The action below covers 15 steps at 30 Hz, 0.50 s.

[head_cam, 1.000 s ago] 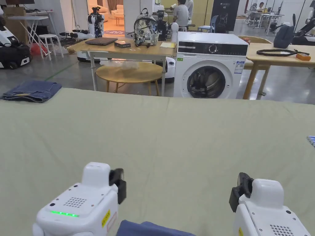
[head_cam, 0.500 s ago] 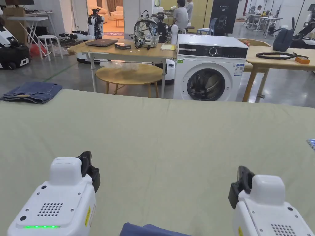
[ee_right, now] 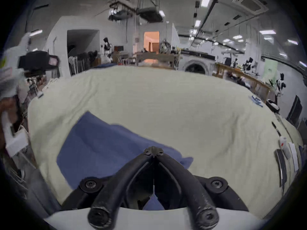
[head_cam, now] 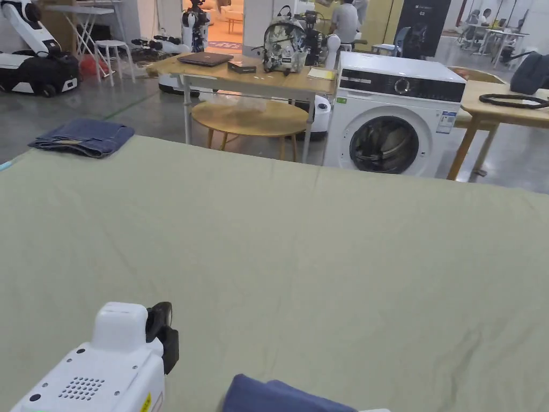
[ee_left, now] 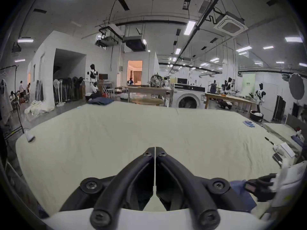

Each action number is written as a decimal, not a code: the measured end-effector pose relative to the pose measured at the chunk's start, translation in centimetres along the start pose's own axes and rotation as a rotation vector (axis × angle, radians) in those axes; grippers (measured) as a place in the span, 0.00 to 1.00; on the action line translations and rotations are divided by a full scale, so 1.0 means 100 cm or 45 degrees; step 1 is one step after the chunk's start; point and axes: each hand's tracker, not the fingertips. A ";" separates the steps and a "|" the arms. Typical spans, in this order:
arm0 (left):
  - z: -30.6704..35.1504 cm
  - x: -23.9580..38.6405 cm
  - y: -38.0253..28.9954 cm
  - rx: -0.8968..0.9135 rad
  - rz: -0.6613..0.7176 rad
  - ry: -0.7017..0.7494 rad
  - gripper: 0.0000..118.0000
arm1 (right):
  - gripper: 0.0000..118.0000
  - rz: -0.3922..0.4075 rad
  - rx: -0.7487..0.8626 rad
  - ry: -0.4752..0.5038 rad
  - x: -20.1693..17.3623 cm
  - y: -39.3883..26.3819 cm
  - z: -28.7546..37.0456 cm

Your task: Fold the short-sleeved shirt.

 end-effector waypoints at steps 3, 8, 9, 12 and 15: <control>0.003 -0.013 -0.014 -0.135 0.100 -0.055 0.00 | 0.00 -0.067 -0.068 -0.018 0.005 -0.005 -0.018; -0.006 -0.035 -0.038 -0.464 0.335 -0.300 0.06 | 0.00 -0.065 -0.069 -0.029 0.008 -0.001 -0.020; -0.009 -0.037 -0.039 -0.533 0.387 -0.378 0.16 | 0.00 -0.071 -0.072 -0.028 0.009 -0.002 -0.022; -0.029 -0.048 -0.052 -0.716 0.552 -0.573 0.44 | 0.00 -0.084 -0.077 -0.024 0.010 0.000 -0.022; -0.051 -0.053 -0.063 -0.832 0.726 -0.827 0.50 | 0.00 -0.085 -0.082 -0.016 0.012 0.001 -0.022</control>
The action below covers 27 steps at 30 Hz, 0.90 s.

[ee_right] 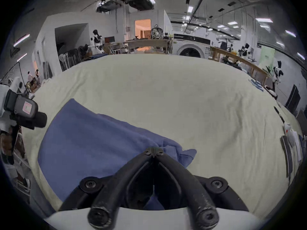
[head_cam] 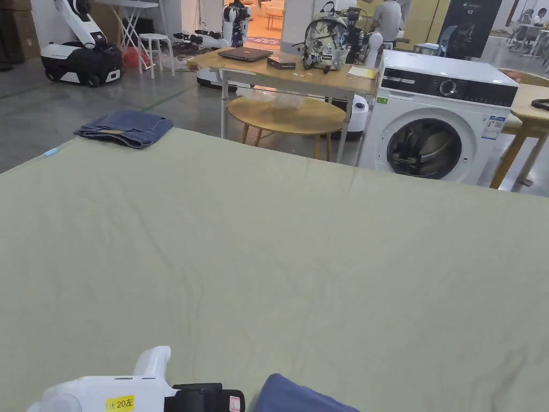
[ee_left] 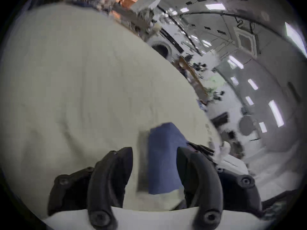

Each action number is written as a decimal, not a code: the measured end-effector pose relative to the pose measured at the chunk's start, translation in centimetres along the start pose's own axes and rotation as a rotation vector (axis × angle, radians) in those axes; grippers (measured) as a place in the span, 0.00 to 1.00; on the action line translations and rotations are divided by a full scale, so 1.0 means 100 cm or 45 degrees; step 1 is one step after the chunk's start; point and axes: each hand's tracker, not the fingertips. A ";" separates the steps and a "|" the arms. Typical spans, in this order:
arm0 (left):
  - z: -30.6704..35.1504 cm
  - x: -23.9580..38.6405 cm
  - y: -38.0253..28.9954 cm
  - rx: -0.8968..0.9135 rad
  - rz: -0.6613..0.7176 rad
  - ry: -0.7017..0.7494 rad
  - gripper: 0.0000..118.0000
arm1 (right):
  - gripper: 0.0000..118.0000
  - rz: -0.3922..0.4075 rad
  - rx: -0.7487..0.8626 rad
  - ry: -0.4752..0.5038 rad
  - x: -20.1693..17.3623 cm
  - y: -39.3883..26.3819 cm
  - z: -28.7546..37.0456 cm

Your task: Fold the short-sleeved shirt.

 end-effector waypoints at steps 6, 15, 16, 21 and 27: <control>-0.041 -0.021 0.014 -0.220 0.061 -0.139 0.63 | 0.00 -0.008 0.001 0.004 -0.001 0.001 0.003; -0.099 -0.011 0.010 -0.418 0.112 -0.283 0.63 | 0.00 -0.011 -0.003 0.009 0.002 0.001 0.004; -0.100 -0.013 0.009 -0.413 0.123 -0.289 0.63 | 0.00 -0.011 -0.003 0.010 0.002 0.001 0.004; -0.096 -0.033 0.005 -0.338 0.099 -0.217 0.25 | 0.00 -0.011 0.001 0.021 0.002 0.000 0.003; -0.093 -0.041 -0.010 -0.230 0.202 -0.290 0.16 | 0.00 0.014 0.023 0.008 -0.003 -0.003 0.006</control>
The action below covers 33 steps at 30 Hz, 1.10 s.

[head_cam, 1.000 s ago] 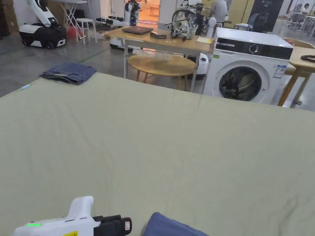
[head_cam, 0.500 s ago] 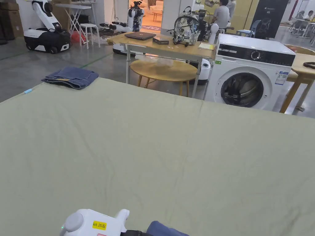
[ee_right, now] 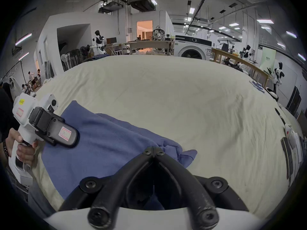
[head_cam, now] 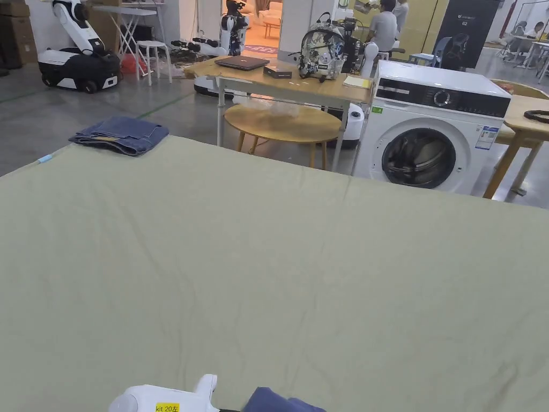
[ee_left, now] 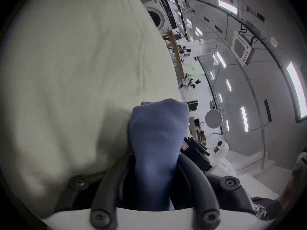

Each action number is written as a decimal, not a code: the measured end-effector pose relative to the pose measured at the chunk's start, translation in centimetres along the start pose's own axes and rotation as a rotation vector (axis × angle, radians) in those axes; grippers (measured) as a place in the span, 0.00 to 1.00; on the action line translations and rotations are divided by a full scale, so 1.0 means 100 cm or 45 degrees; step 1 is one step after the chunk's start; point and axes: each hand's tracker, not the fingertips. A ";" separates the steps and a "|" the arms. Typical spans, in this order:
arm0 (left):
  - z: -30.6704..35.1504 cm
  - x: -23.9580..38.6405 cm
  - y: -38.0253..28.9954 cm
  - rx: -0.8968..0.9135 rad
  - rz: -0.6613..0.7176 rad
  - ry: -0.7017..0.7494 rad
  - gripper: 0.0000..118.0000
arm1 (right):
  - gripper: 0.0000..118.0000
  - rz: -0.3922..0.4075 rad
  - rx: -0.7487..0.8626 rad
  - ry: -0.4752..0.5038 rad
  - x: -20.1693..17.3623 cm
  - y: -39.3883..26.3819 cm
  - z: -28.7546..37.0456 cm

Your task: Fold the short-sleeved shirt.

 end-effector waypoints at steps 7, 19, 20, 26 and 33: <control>0.016 0.007 -0.006 0.064 0.087 -0.050 0.15 | 0.00 0.100 0.105 -0.026 -0.004 0.009 0.015; 0.168 0.072 0.032 0.189 -0.057 0.162 0.15 | 0.00 0.082 0.300 -0.086 0.022 0.061 0.017; 0.189 0.076 0.038 0.212 -0.075 0.212 0.15 | 0.00 0.071 0.305 -0.088 0.025 0.064 0.016; 0.315 0.091 0.081 0.271 -0.107 0.496 0.15 | 0.00 0.047 0.309 -0.123 0.039 0.073 0.011; 0.412 0.081 0.115 0.261 -0.027 0.799 0.15 | 0.00 0.050 0.277 -0.156 0.043 0.069 0.009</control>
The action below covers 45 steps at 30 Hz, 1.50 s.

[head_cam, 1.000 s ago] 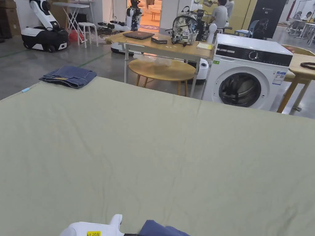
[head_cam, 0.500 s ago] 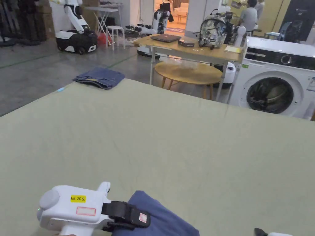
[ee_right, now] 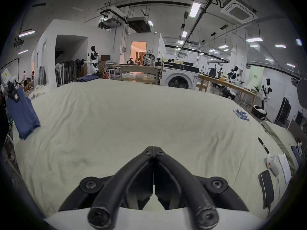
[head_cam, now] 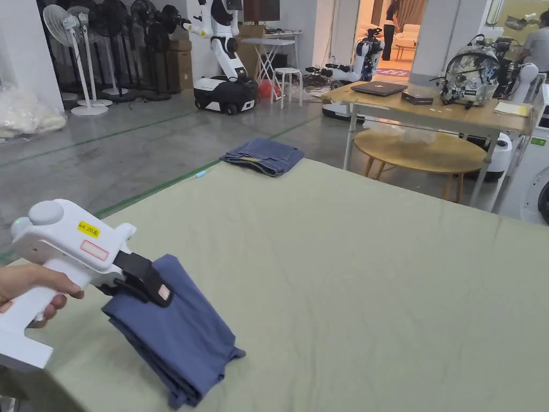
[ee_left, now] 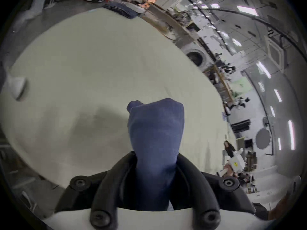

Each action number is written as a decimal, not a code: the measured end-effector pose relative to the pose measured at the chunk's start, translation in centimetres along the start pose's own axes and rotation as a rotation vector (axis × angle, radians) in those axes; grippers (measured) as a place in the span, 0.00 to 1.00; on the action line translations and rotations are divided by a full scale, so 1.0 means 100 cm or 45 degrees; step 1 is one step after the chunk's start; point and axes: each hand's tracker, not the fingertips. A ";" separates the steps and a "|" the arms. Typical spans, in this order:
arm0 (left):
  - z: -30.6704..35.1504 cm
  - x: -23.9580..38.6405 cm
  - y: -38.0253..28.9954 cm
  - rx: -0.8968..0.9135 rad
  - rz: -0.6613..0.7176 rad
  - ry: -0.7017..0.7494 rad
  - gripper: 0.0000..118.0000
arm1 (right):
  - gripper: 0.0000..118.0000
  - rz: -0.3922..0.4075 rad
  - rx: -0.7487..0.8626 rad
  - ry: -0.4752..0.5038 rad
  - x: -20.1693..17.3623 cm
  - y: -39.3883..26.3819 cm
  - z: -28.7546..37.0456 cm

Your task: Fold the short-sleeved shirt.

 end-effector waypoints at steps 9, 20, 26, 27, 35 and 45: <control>-0.037 -0.043 0.008 -0.167 0.039 0.400 0.15 | 0.00 0.013 -0.051 -0.014 -0.007 -0.005 -0.003; -0.011 -0.053 0.002 -0.064 0.080 0.436 0.43 | 0.00 0.022 -0.070 -0.001 -0.009 -0.005 -0.006; 0.026 -0.057 0.011 0.099 0.026 0.530 0.43 | 0.00 0.013 -0.054 0.018 -0.013 -0.003 -0.006; 0.026 -0.052 0.009 0.124 0.016 0.542 0.43 | 0.00 0.009 -0.050 0.020 -0.013 -0.003 -0.006; -0.054 0.061 -0.053 0.250 -0.227 0.238 0.43 | 0.00 -0.034 -0.003 0.013 -0.009 0.005 0.001; -0.187 0.214 -0.115 0.562 -0.515 0.080 0.42 | 0.00 -0.098 0.072 -0.041 0.012 0.023 0.010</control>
